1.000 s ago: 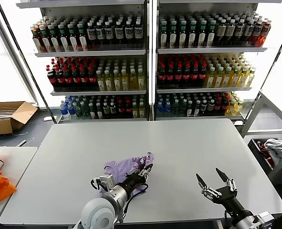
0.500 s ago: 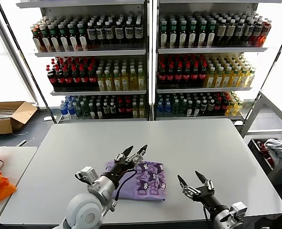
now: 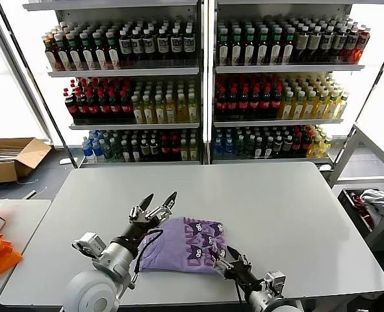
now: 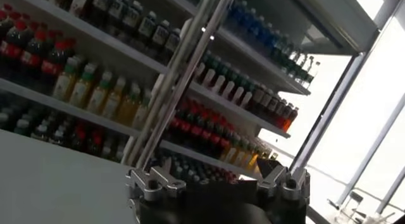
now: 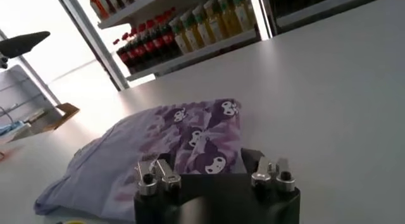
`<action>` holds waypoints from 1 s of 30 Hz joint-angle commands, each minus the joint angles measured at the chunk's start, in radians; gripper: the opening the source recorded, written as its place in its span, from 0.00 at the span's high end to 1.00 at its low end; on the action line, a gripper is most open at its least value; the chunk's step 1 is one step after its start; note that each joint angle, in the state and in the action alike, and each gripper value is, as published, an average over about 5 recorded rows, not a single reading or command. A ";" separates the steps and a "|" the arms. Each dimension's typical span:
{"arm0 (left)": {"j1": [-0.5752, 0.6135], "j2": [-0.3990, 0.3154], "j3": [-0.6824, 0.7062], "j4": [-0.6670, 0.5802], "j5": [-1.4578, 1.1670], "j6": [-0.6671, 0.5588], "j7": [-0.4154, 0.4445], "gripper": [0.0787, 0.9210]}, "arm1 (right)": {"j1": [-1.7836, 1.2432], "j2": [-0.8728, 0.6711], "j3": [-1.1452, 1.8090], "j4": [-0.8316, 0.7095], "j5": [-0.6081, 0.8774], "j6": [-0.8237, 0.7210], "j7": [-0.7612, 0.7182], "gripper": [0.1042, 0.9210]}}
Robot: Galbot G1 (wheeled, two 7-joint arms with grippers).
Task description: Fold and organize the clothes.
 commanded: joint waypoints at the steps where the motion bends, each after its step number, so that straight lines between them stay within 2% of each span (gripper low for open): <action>1: 0.049 0.007 -0.058 -0.024 0.024 -0.013 0.017 0.12 | 0.041 0.028 -0.067 -0.011 0.104 -0.036 0.121 0.34; 12: 0.059 -0.002 -0.060 -0.016 0.025 -0.007 0.014 0.12 | 0.021 0.014 0.007 0.001 0.135 -0.008 0.082 0.74; 18: 0.063 0.006 -0.078 -0.015 0.022 -0.005 0.012 0.12 | -0.008 -0.044 0.059 0.013 0.129 0.009 0.059 0.94; 21: 0.066 0.008 -0.085 -0.016 0.022 -0.005 0.010 0.12 | -0.031 -0.083 0.096 0.023 0.129 0.021 0.034 0.99; 30: 0.082 -0.002 -0.096 -0.018 0.022 -0.004 0.009 0.12 | -0.093 -0.192 0.282 0.007 0.095 0.009 -0.029 0.99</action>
